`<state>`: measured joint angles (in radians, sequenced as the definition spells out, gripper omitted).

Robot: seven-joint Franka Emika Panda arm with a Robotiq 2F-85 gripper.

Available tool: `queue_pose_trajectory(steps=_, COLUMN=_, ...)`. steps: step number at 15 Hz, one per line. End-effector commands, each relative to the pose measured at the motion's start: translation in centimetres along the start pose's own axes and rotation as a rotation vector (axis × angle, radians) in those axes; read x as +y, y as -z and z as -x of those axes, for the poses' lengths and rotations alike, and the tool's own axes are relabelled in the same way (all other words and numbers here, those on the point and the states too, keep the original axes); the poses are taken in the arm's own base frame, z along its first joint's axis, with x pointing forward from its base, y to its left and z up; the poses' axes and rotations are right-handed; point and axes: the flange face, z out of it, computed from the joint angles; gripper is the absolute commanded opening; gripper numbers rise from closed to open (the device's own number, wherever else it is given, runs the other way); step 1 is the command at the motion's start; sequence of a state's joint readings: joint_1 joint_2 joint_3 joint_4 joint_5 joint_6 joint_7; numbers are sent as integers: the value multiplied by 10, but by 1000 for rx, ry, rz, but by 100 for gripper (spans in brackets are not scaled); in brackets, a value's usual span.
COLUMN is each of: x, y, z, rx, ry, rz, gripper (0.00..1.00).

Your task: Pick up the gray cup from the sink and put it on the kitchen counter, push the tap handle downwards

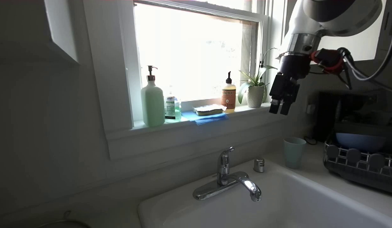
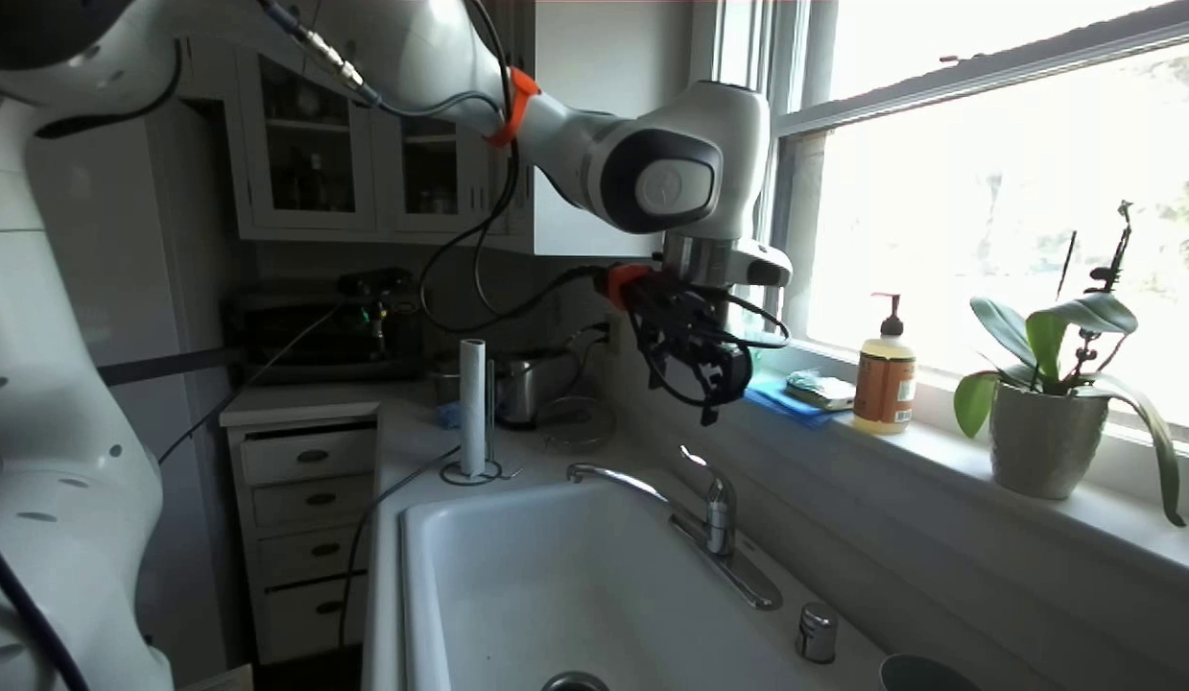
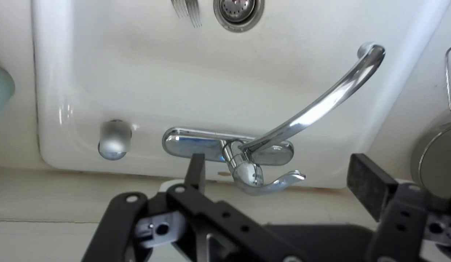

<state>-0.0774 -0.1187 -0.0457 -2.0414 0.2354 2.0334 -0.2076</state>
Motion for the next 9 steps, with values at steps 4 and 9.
queue_pose_trajectory(steps=4, x=2, y=28, z=36, rx=-155, ry=-9, rz=-2, gripper=100)
queue_pose_trajectory(steps=9, x=1, y=23, z=32, rx=-142, ry=-16, rz=-17, gripper=100)
